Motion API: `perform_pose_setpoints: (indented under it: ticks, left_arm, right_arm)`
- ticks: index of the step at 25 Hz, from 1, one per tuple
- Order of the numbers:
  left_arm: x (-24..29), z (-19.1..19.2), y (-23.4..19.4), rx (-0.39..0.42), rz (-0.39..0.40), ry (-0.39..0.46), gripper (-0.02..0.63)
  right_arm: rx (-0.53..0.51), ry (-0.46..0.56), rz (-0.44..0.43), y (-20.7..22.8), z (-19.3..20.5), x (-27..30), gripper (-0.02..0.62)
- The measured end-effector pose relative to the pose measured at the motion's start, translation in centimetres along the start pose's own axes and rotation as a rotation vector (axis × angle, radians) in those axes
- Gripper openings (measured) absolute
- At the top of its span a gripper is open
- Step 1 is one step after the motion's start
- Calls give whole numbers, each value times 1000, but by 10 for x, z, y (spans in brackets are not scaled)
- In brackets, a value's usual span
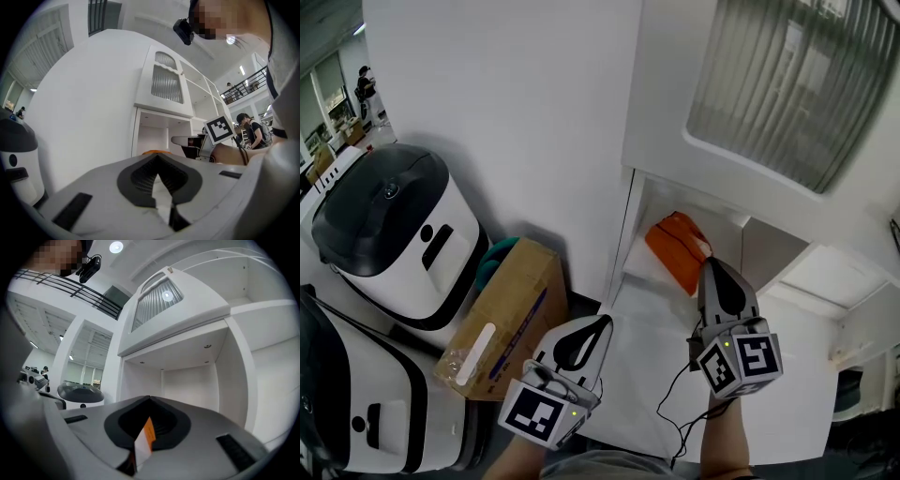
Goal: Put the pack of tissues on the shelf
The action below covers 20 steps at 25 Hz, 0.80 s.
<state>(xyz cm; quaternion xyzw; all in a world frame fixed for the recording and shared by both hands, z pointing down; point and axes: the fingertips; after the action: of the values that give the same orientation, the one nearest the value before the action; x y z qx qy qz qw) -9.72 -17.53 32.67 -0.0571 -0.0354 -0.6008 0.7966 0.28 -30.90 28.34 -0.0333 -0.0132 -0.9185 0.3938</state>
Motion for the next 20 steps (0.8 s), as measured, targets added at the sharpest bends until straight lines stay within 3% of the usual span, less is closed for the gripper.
perform_pose_setpoints:
  ticks: [6, 10, 14, 20]
  left_arm:
    - [-1, -6, 2, 37, 38, 57, 31]
    - [-2, -3, 11, 24, 82, 30, 31]
    - [0, -11, 18, 49, 118, 82, 31]
    - [1, -13, 31, 49, 171, 89, 31]
  right_arm:
    - [18, 4, -11, -14, -2, -19, -8]
    - [28, 8, -5, -21, -2, -34, -8]
    - [42, 14, 8, -25, -1, -48, -8]
    - [45, 15, 22, -33, 4, -69, -8]
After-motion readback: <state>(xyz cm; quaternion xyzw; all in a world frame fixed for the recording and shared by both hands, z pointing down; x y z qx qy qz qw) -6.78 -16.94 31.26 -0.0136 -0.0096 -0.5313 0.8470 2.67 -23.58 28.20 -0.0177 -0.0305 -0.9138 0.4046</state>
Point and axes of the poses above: the fingertips, and each gripper's own axes: x forward along the fingers, y to its right, z out of its underside, and after that the axes turned 8 degrees about -y, right-handed
